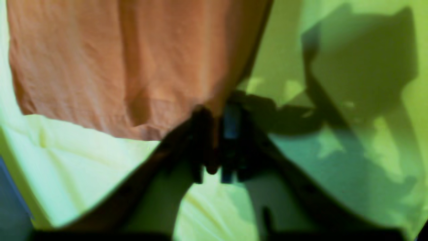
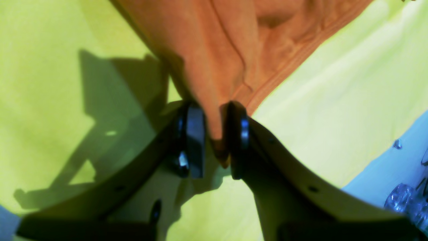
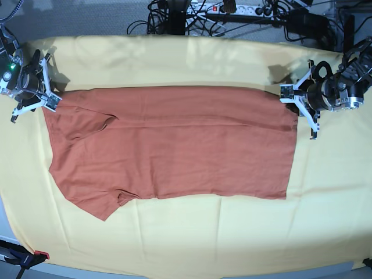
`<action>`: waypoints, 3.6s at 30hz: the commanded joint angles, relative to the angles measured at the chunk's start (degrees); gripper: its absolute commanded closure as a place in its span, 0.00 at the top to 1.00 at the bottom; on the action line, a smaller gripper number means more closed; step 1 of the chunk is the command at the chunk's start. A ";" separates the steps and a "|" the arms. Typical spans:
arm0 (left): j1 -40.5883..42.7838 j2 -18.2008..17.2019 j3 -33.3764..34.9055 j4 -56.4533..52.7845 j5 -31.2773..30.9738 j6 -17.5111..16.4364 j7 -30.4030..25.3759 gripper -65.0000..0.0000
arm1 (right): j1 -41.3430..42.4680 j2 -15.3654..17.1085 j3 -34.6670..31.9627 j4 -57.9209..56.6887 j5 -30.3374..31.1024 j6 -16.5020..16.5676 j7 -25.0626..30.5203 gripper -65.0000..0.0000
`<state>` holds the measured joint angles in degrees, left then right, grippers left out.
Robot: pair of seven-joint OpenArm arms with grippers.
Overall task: Fold the T-shirt properly
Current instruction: 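Drag the shirt edge with both grippers to straighten it, then release, then move both grippers to the hem-side corners and grasp them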
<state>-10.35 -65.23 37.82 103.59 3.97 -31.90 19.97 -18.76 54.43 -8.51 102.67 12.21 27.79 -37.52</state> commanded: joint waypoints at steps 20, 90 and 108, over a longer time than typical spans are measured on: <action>-0.96 -10.01 -0.76 9.22 -3.21 -8.10 -3.39 0.00 | 0.63 4.42 0.63 0.83 7.58 5.70 -21.42 0.00; -21.99 24.65 -16.65 -52.26 -58.31 -1.01 11.37 0.53 | 10.05 16.68 0.63 10.69 35.26 2.62 -28.55 0.57; -22.62 33.59 -16.63 -56.46 -58.66 -2.62 16.20 0.18 | 10.08 10.97 0.63 10.69 19.52 -4.52 -13.46 0.57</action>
<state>-31.92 -31.09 21.15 46.83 -55.51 -34.54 34.68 -9.47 63.86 -8.51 112.88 31.05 23.33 -50.83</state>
